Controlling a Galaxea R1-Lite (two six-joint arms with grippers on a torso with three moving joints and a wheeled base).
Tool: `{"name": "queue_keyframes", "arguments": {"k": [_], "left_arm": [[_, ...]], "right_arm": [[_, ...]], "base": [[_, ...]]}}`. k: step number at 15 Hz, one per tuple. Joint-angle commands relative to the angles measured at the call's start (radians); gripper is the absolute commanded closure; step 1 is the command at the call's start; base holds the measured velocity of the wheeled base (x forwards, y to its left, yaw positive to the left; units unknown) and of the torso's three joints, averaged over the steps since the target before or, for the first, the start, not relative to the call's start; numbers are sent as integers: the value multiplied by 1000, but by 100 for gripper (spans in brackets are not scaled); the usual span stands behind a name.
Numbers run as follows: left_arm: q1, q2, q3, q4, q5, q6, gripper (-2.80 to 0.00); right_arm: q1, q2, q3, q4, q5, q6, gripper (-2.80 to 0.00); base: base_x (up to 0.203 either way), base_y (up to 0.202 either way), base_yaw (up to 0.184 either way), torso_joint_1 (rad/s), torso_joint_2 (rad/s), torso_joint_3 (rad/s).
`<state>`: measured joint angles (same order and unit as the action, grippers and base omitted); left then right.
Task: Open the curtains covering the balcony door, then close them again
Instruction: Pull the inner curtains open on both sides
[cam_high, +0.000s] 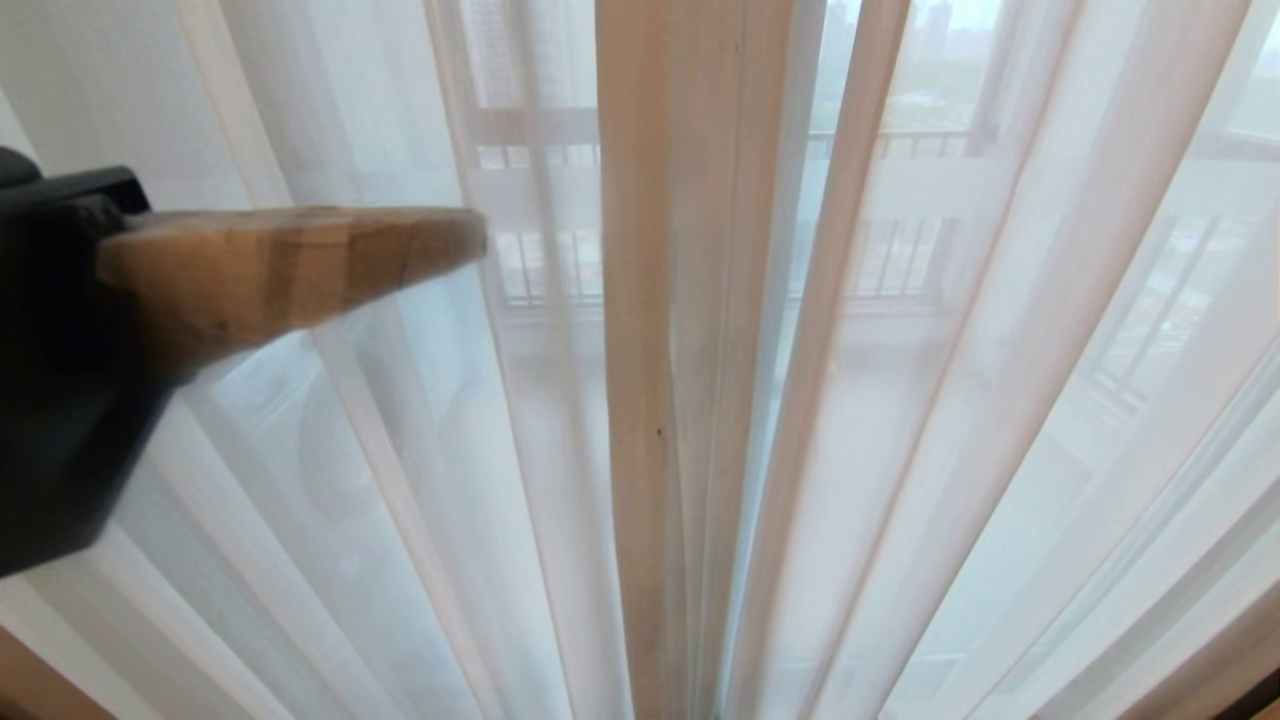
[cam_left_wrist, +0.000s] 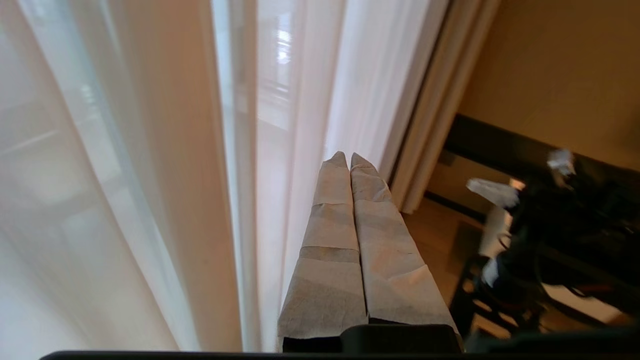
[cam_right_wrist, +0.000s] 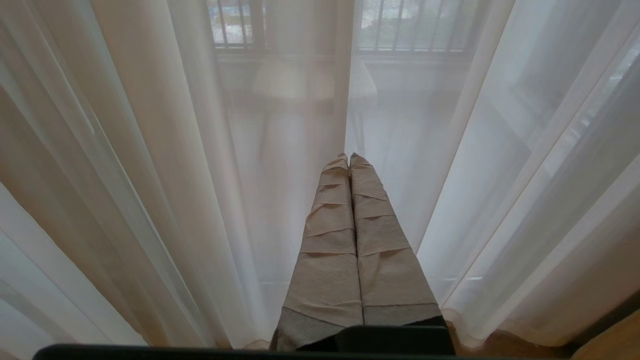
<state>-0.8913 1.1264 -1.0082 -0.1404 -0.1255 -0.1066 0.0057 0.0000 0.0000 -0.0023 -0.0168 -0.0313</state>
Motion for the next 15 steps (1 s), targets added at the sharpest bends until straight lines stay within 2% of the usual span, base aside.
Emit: {"name": "queue_keyframes", "arguments": {"k": [1,7,12,14,15], "left_arm": [[-26,53,-7,-19,36,1,0],[-59,41,42,-76,161,22,0],[-141,53,56,-115,281,24,0],[-163,55,54,-116,302,24,0],[-166,53,54,-116,303,24,-69]], "right_arm": [[0,2,0,-1,0,-1,0],[0,1,0,0,0,-1,0],[0,0,0,-1,0,-1,0],[0,0,0,-1,0,-1,0],[0,0,0,-1,0,-1,0]], "base": [[0,0,0,0,0,0],[0,0,0,0,0,0],[0,0,0,0,0,0],[0,0,0,0,0,0],[0,0,0,0,0,0]]}}
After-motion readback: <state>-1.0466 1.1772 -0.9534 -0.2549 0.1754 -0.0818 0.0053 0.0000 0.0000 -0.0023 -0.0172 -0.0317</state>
